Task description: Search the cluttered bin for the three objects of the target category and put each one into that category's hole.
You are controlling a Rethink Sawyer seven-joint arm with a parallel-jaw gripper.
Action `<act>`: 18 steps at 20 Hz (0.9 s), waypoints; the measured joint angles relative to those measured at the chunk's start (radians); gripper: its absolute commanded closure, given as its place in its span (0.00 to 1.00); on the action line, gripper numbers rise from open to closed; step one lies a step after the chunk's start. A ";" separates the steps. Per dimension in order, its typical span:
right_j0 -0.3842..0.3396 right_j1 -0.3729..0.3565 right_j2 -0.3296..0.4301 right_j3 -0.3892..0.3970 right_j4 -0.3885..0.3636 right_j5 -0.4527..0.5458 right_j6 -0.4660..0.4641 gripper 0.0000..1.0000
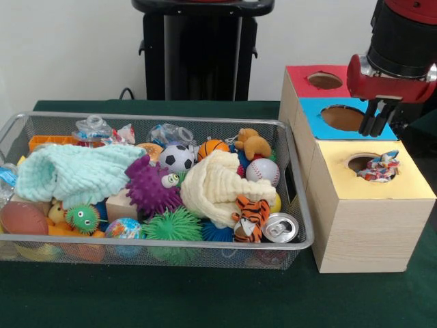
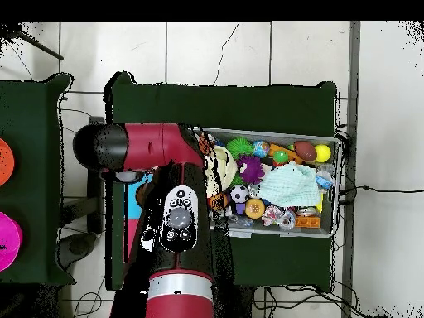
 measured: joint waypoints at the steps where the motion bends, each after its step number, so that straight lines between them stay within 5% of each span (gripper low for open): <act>1: 0.000 0.001 0.000 0.000 0.001 0.000 0.000 1.00; 18: 0.000 0.073 0.000 -0.108 0.025 0.010 0.000 1.00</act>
